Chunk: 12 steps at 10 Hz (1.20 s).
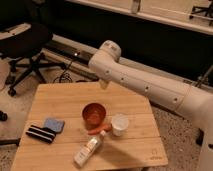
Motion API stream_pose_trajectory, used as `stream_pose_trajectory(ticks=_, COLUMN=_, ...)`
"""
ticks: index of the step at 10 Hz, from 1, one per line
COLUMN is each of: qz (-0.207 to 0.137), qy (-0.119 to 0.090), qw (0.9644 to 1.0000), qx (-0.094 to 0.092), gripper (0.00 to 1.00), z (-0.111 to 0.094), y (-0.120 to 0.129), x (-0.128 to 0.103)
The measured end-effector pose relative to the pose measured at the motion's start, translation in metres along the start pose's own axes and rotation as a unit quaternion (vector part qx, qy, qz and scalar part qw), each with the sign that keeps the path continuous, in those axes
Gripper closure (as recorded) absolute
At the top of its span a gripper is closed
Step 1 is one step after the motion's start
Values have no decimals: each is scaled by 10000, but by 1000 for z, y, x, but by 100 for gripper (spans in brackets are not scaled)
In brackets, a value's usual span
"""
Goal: Place the white sponge in the ceramic cup
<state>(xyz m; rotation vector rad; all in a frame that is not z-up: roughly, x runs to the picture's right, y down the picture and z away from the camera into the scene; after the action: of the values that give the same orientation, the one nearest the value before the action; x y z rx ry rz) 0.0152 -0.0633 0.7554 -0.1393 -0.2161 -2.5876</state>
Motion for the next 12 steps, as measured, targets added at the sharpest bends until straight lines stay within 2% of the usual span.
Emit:
stream_pose_trajectory(ticks=4, qz=1, qy=9, qw=10000, qx=12, gripper=20, z=-1, y=-1, x=1)
stream_pose_trajectory(ticks=5, qz=-40, qy=84, qw=9999, qx=58, gripper=20, z=-3, y=-6, x=9)
stream_pose_trajectory(ticks=6, qz=-159, qy=232, qw=9995, qx=138, gripper=20, z=-7, y=-17, x=25)
stream_pose_trajectory(ticks=7, qz=-357, qy=485, qw=9978, qx=272, gripper=20, z=-13, y=-35, x=50)
stream_pose_trajectory(ticks=8, qz=-486, qy=677, qw=9958, qx=370, gripper=20, z=-17, y=-45, x=65)
stream_pose_trajectory(ticks=9, qz=-689, qy=1003, qw=9911, qx=536, gripper=20, z=-24, y=-61, x=88)
stream_pose_trajectory(ticks=10, qz=-836, qy=1232, qw=9867, qx=649, gripper=20, z=-29, y=-73, x=102)
stream_pose_trajectory(ticks=11, qz=-1113, qy=1584, qw=9776, qx=824, gripper=20, z=-38, y=-97, x=122)
stream_pose_trajectory(ticks=12, qz=-1357, qy=1822, qw=9690, qx=967, gripper=20, z=-41, y=-119, x=135)
